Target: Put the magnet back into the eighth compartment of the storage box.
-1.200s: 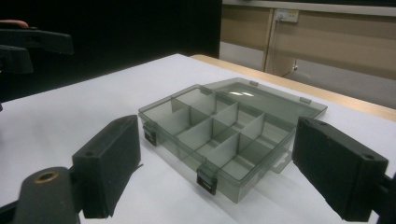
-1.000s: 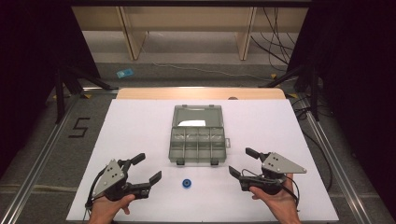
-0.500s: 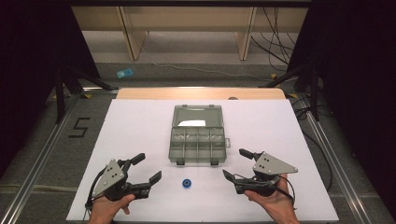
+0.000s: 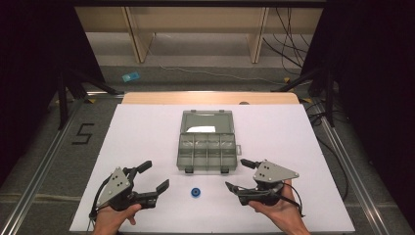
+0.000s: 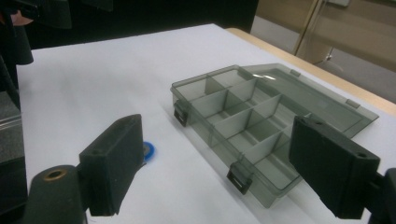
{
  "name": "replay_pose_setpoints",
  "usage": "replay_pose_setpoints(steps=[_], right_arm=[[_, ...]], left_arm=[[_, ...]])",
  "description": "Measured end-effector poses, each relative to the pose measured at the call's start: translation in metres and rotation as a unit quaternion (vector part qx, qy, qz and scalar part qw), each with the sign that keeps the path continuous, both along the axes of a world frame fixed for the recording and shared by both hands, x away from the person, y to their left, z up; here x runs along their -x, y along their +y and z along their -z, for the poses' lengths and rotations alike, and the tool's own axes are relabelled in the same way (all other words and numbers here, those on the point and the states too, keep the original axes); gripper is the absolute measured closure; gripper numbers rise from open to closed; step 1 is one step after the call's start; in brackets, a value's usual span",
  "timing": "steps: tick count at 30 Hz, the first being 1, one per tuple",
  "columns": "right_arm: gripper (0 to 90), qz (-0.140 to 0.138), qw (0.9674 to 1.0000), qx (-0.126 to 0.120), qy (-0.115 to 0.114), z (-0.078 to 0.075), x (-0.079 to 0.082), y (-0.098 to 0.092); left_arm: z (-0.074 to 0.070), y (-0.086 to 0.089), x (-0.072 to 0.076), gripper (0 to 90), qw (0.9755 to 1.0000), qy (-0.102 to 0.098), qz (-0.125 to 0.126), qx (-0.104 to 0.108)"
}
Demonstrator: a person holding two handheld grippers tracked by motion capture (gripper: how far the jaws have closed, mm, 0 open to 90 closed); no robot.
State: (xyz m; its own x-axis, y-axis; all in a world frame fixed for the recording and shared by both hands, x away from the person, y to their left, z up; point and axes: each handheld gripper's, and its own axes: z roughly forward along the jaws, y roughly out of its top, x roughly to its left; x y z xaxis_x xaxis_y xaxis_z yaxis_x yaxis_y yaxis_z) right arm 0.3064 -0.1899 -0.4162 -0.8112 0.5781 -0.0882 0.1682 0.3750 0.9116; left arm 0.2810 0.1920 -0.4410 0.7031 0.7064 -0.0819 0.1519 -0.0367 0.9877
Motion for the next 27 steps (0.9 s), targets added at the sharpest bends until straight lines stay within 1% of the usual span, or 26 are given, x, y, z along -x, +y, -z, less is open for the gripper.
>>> replay_pose_setpoints(steps=[1, 3, 6, 7, 9, 10, 12, 14, 18, 27], right_arm=[[19.5, -0.003, 1.0000, 0.006, 0.006, 0.000, 0.000, 0.001], [20.0, -0.009, 0.9998, 0.012, 0.010, 0.000, -0.001, 0.004], [20.3, -0.016, 0.9995, 0.022, 0.013, 0.000, -0.003, 0.008], [20.4, -0.019, 0.9995, 0.022, 0.014, 0.001, -0.003, 0.011], [20.5, -0.025, 0.9991, 0.030, 0.019, 0.001, -0.006, 0.016], [20.6, -0.028, 0.9989, 0.034, 0.019, 0.001, -0.006, 0.018], [21.1, -0.035, 0.9982, 0.044, 0.022, 0.002, -0.009, 0.024], [21.3, -0.046, 0.9971, 0.055, 0.027, 0.001, -0.012, 0.030], [22.1, -0.057, 0.9952, 0.072, 0.035, 0.003, -0.016, 0.041], [23.5, -0.077, 0.9900, 0.102, 0.061, 0.006, -0.021, 0.057]], left_arm=[[0.000, 0.000, 0.000, 16.4, 1.0000, 0.000, 0.000, 0.000], [0.000, 0.000, 0.000, 16.4, 1.0000, 0.000, -0.001, 0.000], [0.000, 0.000, 0.000, 16.4, 1.0000, 0.000, -0.002, 0.000], [0.000, 0.000, 0.000, 16.4, 1.0000, 0.000, -0.001, 0.001], [0.000, 0.001, 0.001, 16.5, 1.0000, -0.001, -0.002, 0.001], [0.000, 0.001, 0.000, 16.5, 1.0000, -0.003, 0.000, 0.004], [0.000, 0.002, 0.000, 16.5, 1.0000, 0.000, -0.002, 0.000], [0.000, 0.001, 0.000, 16.5, 1.0000, -0.001, -0.003, 0.000], [0.000, 0.001, -0.001, 16.4, 1.0000, 0.001, -0.003, 0.003], [0.001, 0.001, -0.001, 16.4, 1.0000, 0.000, -0.003, 0.003]])
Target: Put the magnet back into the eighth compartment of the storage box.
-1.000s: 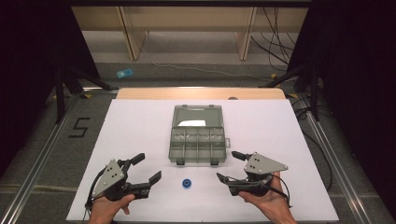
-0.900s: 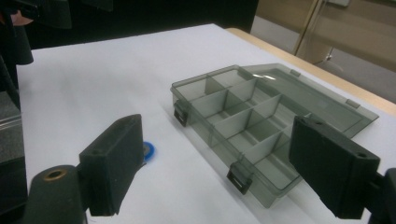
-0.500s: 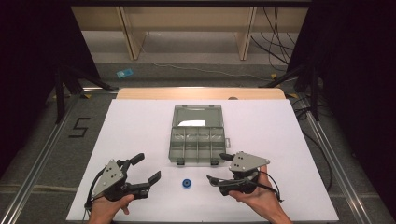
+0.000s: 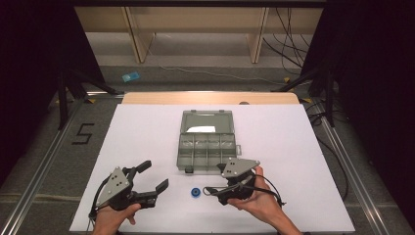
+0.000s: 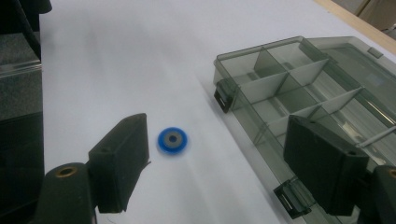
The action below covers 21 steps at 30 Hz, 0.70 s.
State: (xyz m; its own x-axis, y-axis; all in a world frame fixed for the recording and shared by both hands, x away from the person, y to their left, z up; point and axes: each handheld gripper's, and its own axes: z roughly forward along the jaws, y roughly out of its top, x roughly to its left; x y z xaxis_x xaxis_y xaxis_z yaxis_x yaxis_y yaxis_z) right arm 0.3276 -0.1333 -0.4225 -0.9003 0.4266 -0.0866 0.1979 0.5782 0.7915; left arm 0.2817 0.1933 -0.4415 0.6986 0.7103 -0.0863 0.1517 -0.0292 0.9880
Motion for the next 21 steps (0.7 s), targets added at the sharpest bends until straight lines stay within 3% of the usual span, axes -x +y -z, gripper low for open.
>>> replay_pose_setpoints(steps=[21], right_arm=[[24.9, -0.027, 0.9975, 0.057, 0.031, 0.005, -0.011, 0.020]], left_arm=[[0.000, 0.000, 0.000, 16.5, 1.0000, -0.003, 0.002, -0.001]])
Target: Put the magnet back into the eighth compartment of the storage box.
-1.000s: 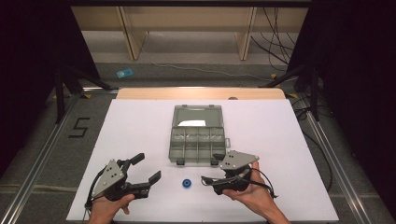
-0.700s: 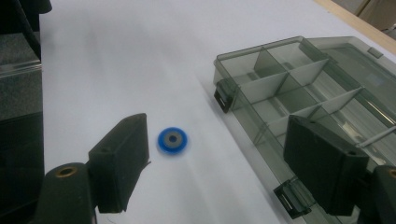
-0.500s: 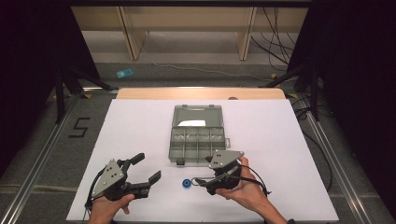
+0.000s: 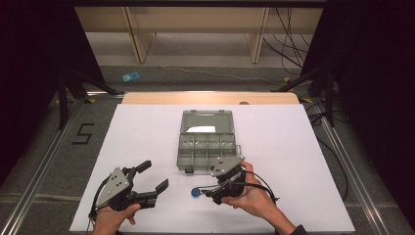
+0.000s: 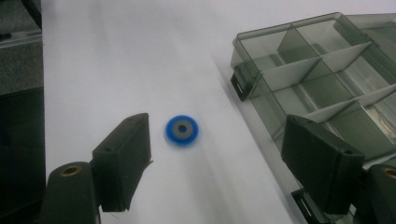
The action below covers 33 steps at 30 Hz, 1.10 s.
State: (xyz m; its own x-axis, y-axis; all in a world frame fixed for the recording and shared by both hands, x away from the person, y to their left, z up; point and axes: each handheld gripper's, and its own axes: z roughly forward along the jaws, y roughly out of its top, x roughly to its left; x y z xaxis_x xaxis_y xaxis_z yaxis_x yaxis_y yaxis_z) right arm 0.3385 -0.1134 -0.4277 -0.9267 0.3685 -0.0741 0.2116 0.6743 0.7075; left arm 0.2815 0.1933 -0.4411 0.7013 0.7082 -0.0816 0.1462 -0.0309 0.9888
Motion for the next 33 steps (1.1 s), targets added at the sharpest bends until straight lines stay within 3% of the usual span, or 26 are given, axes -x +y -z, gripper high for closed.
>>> replay_pose_setpoints(steps=[17, 27, 33], right_arm=[[26.8, -0.019, 0.9990, 0.036, 0.017, 0.005, -0.010, 0.016], [27.7, -0.036, 0.9965, 0.068, 0.032, 0.011, -0.015, 0.025], [29.0, -0.049, 0.9948, 0.084, 0.029, 0.012, -0.016, 0.033]], left_arm=[[0.000, 0.000, 0.000, 16.4, 1.0000, 0.000, 0.000, 0.001], [0.000, 0.001, 0.000, 16.4, 1.0000, 0.001, 0.000, 0.003], [-0.001, 0.000, 0.000, 16.4, 1.0000, -0.001, 0.000, 0.001]])
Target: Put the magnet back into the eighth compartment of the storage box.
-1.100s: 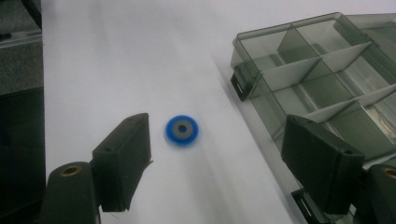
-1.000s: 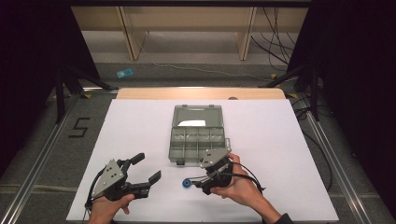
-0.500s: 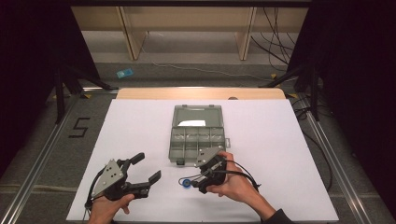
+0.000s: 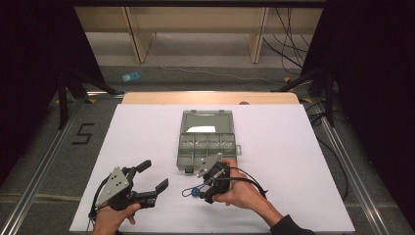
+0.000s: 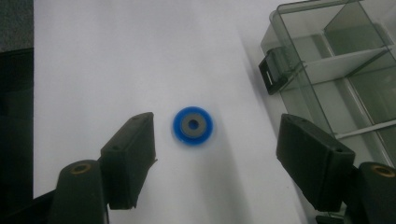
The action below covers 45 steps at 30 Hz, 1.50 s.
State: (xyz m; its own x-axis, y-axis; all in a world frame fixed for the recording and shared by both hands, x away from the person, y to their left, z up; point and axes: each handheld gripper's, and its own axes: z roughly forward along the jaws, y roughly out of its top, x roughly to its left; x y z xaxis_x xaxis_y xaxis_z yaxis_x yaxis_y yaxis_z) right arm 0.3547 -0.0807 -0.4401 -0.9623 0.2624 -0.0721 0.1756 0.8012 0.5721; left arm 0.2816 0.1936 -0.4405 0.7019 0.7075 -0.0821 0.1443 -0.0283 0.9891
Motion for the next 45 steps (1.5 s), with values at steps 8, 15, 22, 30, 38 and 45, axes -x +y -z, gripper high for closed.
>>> replay_pose_setpoints(steps=[8, 15, 22, 30, 38, 45], right_arm=[[31.7, -0.015, 0.9996, 0.020, 0.014, 0.004, -0.003, 0.008], [35.2, -0.032, 0.9983, 0.045, 0.019, 0.008, -0.004, 0.015], [37.7, -0.037, 0.9969, 0.063, 0.029, 0.013, -0.006, 0.020], [42.8, -0.058, 0.9948, 0.077, 0.033, 0.017, -0.008, 0.028], [46.1, -0.061, 0.9933, 0.090, 0.038, 0.021, -0.011, 0.033], [49.6, -0.063, 0.9923, 0.099, 0.040, 0.023, -0.013, 0.036]], left_arm=[[0.000, 0.000, 0.000, 16.4, 1.0000, 0.000, 0.000, 0.001], [0.000, -0.001, -0.001, 16.4, 1.0000, 0.001, 0.001, 0.000], [0.000, -0.001, -0.001, 16.4, 1.0000, -0.001, 0.002, 0.004], [0.001, -0.001, -0.002, 16.4, 1.0000, -0.003, 0.004, 0.006], [0.000, -0.001, -0.001, 16.4, 1.0000, -0.003, 0.004, 0.006], [0.000, 0.000, -0.001, 16.4, 1.0000, 0.000, 0.001, 0.001]])
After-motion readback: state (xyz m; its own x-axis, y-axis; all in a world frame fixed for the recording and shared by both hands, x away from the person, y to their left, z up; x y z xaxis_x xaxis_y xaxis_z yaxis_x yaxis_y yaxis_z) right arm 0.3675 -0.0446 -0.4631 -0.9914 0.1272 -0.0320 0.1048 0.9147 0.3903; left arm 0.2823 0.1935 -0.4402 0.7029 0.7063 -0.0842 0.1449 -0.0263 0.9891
